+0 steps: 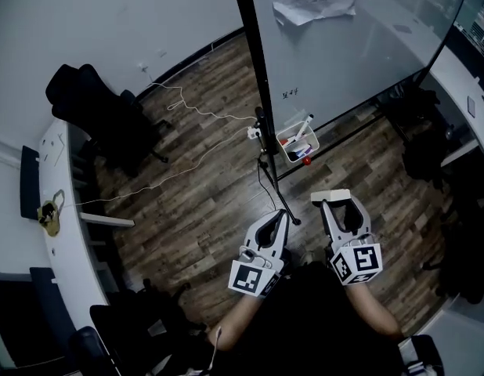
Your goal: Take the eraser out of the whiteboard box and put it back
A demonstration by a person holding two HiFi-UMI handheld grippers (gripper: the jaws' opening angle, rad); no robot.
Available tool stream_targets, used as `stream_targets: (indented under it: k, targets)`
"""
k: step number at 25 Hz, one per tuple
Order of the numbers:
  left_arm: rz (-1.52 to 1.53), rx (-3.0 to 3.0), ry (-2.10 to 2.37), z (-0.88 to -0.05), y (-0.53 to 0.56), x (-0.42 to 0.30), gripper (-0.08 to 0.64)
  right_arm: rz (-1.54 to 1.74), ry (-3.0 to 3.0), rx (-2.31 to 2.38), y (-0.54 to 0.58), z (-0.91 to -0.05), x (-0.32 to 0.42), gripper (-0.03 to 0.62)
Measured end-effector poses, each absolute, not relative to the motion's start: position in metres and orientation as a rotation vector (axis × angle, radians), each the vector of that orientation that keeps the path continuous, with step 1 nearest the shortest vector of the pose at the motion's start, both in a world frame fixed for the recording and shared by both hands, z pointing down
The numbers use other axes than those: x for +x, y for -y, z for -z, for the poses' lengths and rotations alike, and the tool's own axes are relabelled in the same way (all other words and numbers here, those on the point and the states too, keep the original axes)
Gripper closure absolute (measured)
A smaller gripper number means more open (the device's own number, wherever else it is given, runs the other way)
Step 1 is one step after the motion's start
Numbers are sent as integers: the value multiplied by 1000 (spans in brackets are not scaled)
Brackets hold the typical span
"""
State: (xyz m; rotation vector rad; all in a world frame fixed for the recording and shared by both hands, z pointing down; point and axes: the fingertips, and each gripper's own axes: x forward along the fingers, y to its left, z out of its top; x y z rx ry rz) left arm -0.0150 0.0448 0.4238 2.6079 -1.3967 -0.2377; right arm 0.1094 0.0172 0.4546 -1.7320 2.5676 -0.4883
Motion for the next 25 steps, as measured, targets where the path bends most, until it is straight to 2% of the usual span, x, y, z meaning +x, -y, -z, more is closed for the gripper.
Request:
stream_targets:
  k: [14, 25]
  targets:
    - [143, 2632, 1496, -410, -94, 14, 554, 493, -2621, -1629, -77, -454, 129, 345]
    - [156, 2648, 1440, -417, -83, 10, 554, 469, -2672, -1611, -83, -460, 109, 345]
